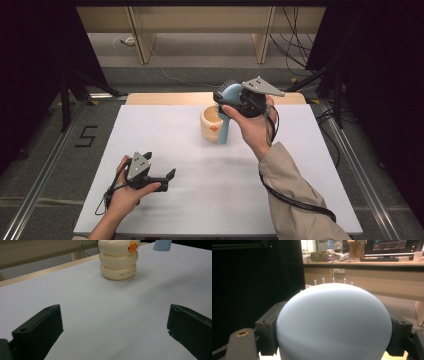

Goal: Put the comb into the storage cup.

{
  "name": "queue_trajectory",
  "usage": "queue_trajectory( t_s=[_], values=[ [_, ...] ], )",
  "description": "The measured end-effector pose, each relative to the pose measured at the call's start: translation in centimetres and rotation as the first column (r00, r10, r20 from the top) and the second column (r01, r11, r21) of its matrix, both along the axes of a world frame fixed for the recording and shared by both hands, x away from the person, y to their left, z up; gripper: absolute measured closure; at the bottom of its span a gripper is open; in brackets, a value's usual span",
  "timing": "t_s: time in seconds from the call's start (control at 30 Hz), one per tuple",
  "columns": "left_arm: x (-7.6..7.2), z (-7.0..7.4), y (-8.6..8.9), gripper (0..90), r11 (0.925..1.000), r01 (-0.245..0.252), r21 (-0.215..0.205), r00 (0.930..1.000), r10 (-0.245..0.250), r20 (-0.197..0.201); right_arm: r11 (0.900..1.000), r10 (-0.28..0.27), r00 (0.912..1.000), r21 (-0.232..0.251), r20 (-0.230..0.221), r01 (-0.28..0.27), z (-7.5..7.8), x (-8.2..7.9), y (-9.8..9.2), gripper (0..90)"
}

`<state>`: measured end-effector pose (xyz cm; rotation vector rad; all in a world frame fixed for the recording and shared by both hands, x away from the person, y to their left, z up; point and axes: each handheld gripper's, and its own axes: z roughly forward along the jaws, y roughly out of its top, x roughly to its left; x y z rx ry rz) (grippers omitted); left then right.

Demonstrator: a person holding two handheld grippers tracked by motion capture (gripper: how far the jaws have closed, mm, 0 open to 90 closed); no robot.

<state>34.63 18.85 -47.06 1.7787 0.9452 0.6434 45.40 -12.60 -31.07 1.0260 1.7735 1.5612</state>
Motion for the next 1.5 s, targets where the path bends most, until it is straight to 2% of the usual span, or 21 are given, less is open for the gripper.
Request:
queue_trajectory(
  t_s=[1.5],
  values=[
    [0.0, 0.1, 0.0, 0.0, 1.0000, -0.003, -0.006, 1.0000, 0.003, 0.004, 0.999, -0.038, 0.9987, 0.032, 0.033, 0.037, 1.1, 1.1, 0.0, 20.3]
  ],
)
